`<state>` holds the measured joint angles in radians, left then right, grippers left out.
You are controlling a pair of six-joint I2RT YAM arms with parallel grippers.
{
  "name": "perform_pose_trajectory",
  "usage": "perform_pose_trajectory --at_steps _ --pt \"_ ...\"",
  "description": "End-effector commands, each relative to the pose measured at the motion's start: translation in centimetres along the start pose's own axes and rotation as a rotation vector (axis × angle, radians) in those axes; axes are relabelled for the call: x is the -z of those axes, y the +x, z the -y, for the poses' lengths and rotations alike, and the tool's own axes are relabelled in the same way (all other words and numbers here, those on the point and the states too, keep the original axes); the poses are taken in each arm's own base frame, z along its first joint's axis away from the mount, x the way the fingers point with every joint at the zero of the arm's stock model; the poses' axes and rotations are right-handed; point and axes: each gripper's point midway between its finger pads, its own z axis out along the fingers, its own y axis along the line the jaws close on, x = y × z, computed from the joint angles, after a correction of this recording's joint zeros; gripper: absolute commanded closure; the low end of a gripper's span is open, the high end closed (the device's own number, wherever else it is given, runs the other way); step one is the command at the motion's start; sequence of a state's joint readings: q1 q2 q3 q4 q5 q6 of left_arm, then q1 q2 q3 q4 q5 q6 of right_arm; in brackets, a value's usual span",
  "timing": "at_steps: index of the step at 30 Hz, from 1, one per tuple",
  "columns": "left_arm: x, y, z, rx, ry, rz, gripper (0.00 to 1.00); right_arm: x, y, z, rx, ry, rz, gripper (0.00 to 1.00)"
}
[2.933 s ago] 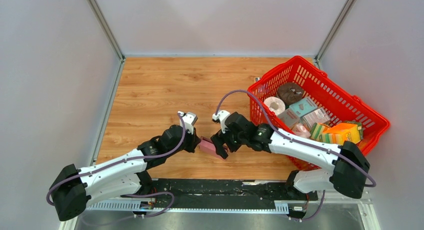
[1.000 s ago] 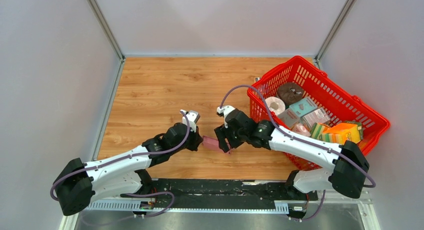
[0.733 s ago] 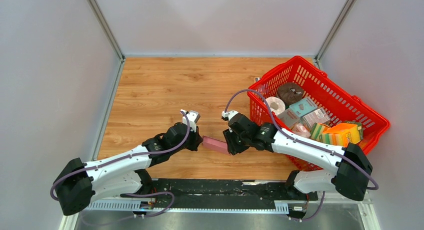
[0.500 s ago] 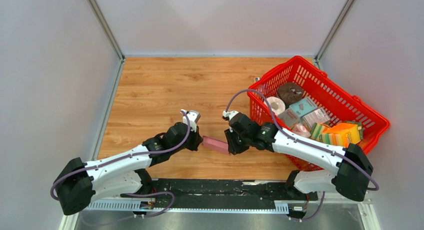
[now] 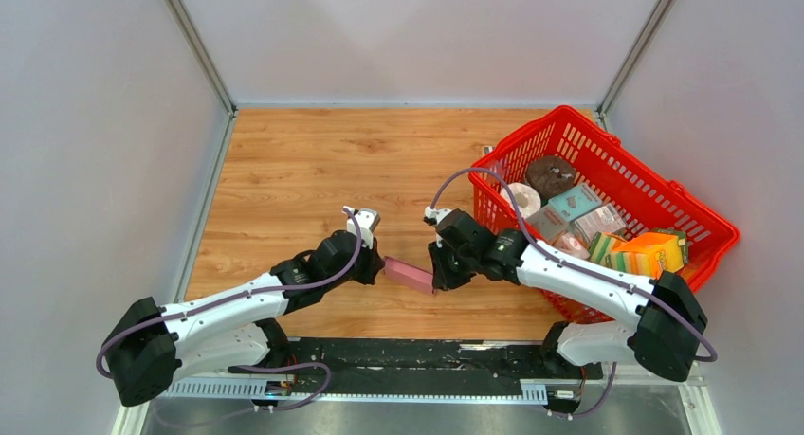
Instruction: Fold the paper box
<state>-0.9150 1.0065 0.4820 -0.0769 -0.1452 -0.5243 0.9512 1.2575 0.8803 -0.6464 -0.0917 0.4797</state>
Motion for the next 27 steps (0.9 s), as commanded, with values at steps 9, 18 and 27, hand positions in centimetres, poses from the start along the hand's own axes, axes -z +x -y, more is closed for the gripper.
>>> perform_pose_trajectory --at_steps 9,18,27 --pt "-0.1 0.5 0.1 -0.019 -0.003 -0.039 1.0 0.6 -4.4 -2.6 -0.204 -0.221 0.116 0.93" --pt "-0.2 0.4 0.4 -0.02 0.01 -0.037 1.0 0.4 -5.7 -3.7 -0.304 -0.351 0.123 0.94" --pt "0.1 0.3 0.1 -0.016 -0.006 -0.032 1.0 1.2 -4.4 -0.3 -0.188 -0.151 0.099 0.73"
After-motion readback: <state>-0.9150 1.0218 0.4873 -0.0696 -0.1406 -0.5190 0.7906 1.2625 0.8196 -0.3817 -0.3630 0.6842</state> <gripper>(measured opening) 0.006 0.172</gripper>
